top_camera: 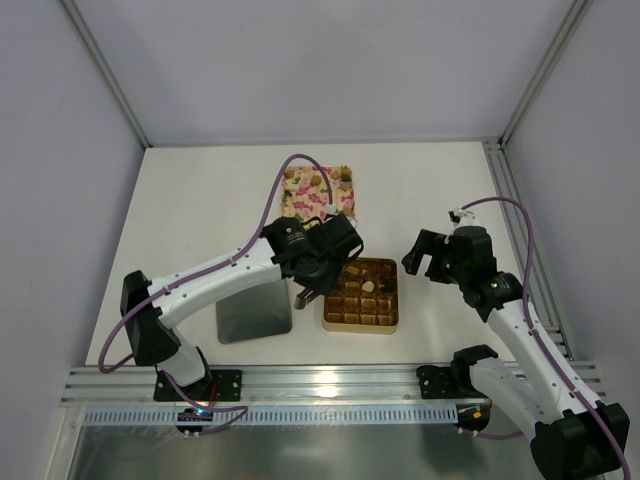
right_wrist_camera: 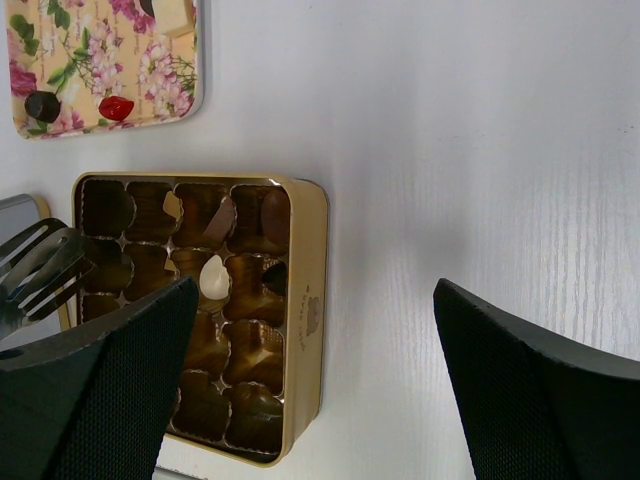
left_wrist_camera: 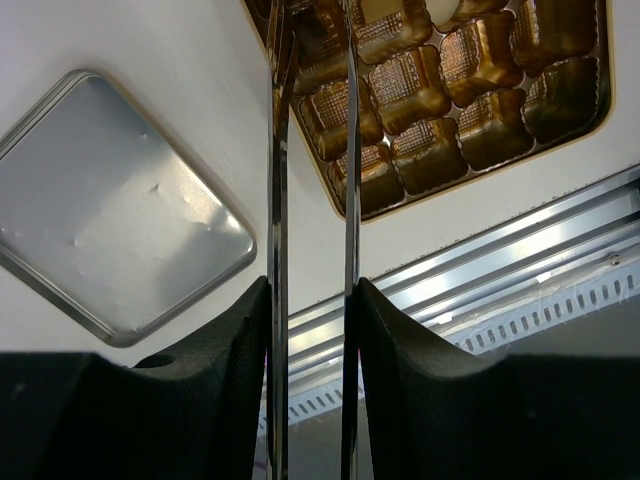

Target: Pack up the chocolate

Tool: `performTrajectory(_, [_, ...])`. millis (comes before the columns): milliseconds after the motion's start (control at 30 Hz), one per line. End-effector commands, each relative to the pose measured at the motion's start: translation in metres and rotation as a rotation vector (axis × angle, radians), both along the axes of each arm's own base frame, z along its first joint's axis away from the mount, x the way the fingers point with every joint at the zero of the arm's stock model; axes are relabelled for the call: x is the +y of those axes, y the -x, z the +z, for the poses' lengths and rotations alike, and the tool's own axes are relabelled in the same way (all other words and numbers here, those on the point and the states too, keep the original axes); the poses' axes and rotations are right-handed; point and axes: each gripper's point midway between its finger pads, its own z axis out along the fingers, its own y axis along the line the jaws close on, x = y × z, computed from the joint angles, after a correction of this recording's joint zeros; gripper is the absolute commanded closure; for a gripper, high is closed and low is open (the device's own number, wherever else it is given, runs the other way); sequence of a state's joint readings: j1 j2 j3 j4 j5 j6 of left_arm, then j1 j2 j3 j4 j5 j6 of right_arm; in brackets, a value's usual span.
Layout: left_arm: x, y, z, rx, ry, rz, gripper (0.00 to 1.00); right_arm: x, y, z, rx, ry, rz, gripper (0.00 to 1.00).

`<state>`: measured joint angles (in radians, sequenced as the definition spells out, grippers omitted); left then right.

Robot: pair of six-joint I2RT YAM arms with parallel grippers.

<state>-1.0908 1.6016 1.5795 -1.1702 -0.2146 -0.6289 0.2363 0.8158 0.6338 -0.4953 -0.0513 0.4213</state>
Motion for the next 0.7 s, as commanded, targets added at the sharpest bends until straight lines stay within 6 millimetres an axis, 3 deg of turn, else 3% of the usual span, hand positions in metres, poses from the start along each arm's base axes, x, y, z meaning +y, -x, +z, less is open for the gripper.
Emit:
performTrajectory(0, [-0.002,-0.005,0.013,-0.049,0.044,0.02,0.62,0.0,-0.002,0.006,-0.027,-0.007,-0.009,0.0])
performTrajectory(300, [0.001,-0.011,0.036,-0.105,0.081,0.025,0.6,0.0,-0.002,0.007,-0.027,-0.007,-0.006,0.0])
performTrajectory(433, [0.016,-0.028,0.055,-0.151,0.097,0.076,0.59,0.001,-0.002,0.011,-0.031,-0.01,0.001,0.0])
performTrajectory(567, [0.052,-0.069,0.059,-0.172,0.105,0.198,0.58,0.004,-0.002,0.016,-0.038,-0.013,0.021,0.0])
performTrajectory(600, [0.074,-0.092,0.057,-0.179,0.097,0.285,0.58,0.004,-0.003,0.018,-0.039,-0.01,0.024,0.0])
performTrajectory(667, [0.093,-0.119,0.054,-0.198,0.082,0.342,0.57,0.005,-0.003,0.021,-0.041,-0.01,0.035,0.0])
